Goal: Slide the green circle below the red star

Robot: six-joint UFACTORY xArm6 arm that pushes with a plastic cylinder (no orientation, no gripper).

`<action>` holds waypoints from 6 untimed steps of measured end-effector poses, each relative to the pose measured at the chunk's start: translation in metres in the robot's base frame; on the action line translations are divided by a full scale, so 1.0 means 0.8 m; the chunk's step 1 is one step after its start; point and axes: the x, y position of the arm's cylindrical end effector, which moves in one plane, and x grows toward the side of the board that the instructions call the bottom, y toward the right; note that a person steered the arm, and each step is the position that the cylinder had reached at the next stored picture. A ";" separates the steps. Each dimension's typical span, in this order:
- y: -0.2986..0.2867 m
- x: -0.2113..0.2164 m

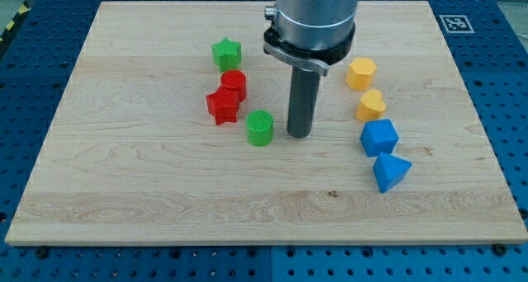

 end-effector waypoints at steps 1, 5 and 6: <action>-0.023 0.000; -0.037 -0.005; -0.050 -0.026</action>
